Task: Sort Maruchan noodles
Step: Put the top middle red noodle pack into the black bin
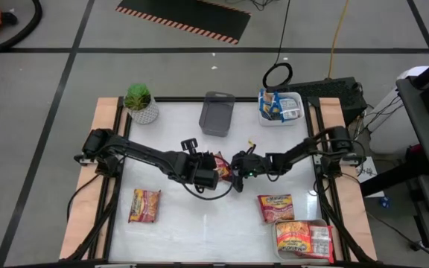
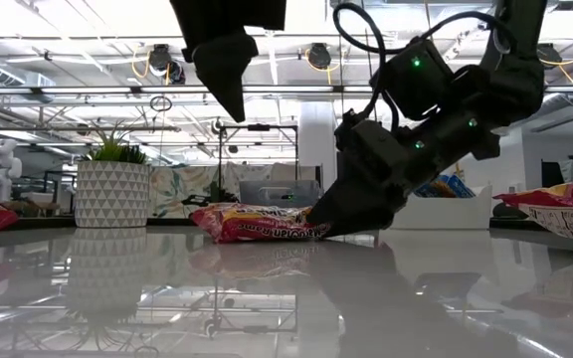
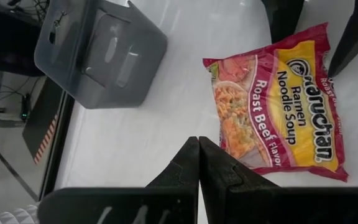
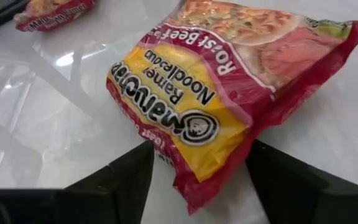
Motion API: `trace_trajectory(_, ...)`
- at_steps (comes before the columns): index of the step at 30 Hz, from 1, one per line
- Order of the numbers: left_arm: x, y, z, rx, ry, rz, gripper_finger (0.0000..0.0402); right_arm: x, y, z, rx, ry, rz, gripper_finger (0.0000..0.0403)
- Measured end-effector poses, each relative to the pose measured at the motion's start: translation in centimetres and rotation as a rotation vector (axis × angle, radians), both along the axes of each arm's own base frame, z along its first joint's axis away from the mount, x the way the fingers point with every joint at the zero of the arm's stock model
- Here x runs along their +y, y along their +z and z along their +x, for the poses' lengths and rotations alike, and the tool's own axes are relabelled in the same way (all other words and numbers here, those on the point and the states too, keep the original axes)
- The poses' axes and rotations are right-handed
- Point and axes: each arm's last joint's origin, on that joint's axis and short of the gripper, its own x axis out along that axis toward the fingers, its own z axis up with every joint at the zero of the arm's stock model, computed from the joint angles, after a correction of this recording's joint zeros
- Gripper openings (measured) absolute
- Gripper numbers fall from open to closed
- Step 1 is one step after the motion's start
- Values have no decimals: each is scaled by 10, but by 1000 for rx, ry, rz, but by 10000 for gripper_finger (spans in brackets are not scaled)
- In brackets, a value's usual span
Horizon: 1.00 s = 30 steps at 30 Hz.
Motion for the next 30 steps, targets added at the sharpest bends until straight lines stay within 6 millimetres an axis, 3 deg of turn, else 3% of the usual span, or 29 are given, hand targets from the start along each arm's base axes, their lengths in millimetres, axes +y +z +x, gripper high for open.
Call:
trace_trajectory(7,1,0,0,0,0,2,4,-3,-1,0,10,8,-3,187)
trace_trajectory(18,1,0,1,-10,0,5,4,-2,2,-2,2,77,-49,21)
trace_trajectory(25,5,2,3,-78,69,81,7,2,34,-6,-59,156,-91,22)
trace_trajectory(30,11,2,5,-109,121,38,50,10,67,-18,-101,225,-196,18)
